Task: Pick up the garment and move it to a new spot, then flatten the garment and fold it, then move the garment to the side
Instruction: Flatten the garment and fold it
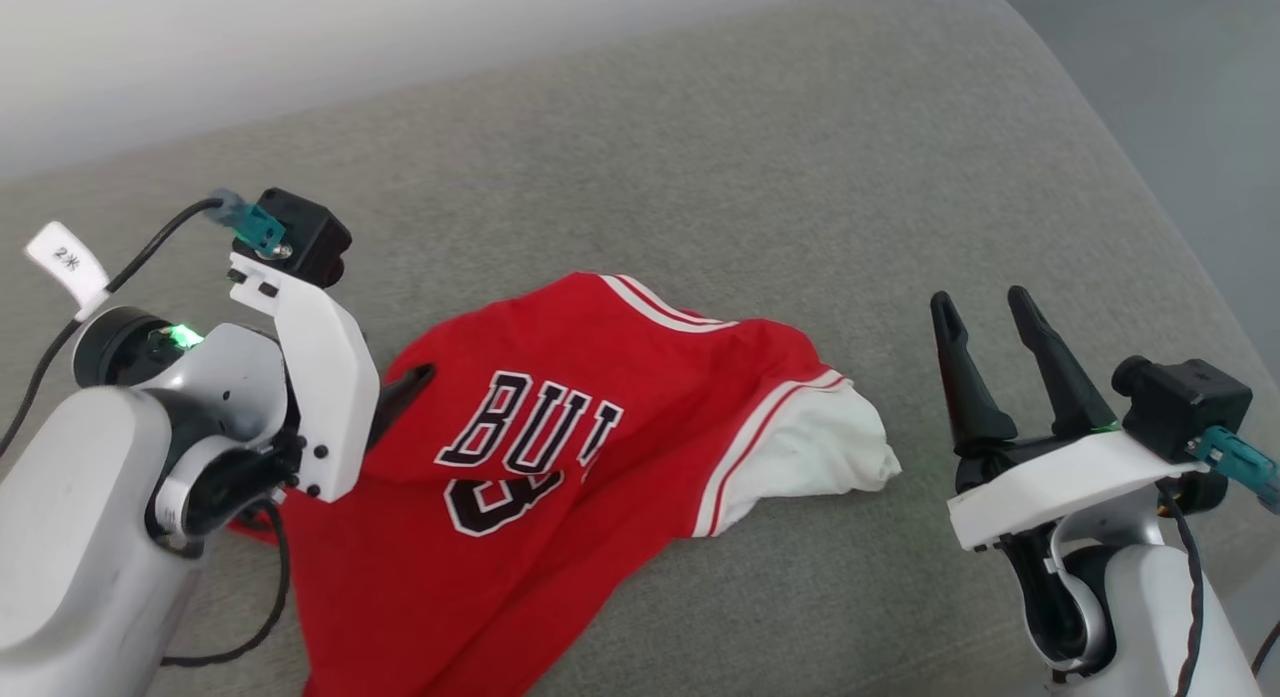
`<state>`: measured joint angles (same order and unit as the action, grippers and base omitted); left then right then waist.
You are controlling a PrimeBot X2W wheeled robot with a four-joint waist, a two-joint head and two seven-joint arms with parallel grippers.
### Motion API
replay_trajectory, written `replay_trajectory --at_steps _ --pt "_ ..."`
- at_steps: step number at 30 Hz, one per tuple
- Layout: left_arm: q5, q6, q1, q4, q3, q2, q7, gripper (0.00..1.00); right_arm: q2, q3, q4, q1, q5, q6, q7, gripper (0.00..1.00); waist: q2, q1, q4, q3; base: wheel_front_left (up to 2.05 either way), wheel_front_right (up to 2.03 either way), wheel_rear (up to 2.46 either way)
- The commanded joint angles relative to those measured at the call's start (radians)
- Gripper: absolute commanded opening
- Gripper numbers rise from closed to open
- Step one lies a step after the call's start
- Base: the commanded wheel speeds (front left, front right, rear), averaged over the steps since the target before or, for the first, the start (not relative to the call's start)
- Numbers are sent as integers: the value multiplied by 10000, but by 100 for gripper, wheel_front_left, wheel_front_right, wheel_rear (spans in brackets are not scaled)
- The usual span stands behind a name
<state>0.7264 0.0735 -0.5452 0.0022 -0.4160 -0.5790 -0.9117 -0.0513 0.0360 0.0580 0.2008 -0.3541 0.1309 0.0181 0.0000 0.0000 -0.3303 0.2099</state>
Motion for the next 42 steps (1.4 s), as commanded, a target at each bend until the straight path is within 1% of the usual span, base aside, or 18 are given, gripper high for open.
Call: replay_trajectory --at_steps 1,5,12,13,14,15,21,26,28,36,40,42 --pt "-152 114 -266 456 -148 -52 -191 100 9 91 65 170 -118 -3 138 100 0 0 -248 239 0 0 0" --pt "-260 258 -639 1520 -472 44 -334 100 7 127 273 278 -232 -3 321 100 0 0 -420 466 0 0 0" --pt "-788 497 -1108 3248 -1083 14 623 100 11 293 517 507 -501 -3 568 100 0 0 -518 806 0 0 0" --pt "-598 492 -1070 3537 -1153 114 595 100 9 312 548 558 -514 -3 601 100 0 0 -510 844 0 0 0" --pt "-408 516 -1027 3758 -1252 192 559 82 8 339 588 586 -558 -3 627 100 0 0 -498 865 0 0 0" --pt "-277 540 -1025 3932 -1348 222 511 0 6 355 609 588 -616 -5 647 100 0 0 -476 892 0 0 0" --pt "81 548 -1372 4400 -1330 205 997 0 6 249 721 681 -523 -3 732 100 0 0 -210 954 0 0 0" --pt "301 514 -1570 4596 -942 -158 1586 0 8 52 738 672 -384 -3 675 100 0 0 196 812 0 0 0" --pt "368 430 -1462 4567 -744 -282 1822 0 8 -21 705 612 -308 -3 618 100 0 0 380 725 0 0 0" --pt "432 -38 -633 4166 -17 -1326 2617 0 5 -357 449 330 17 -3 263 100 0 0 1168 333 0 0 0" --pt "590 -159 -251 3654 238 -1488 2878 0 6 -462 315 151 146 -3 75 100 0 0 1547 111 0 0 0" --pt "805 -145 -111 3176 270 -1340 2894 0 5 -503 250 81 190 -5 -14 100 0 0 1695 3 0 0 0"
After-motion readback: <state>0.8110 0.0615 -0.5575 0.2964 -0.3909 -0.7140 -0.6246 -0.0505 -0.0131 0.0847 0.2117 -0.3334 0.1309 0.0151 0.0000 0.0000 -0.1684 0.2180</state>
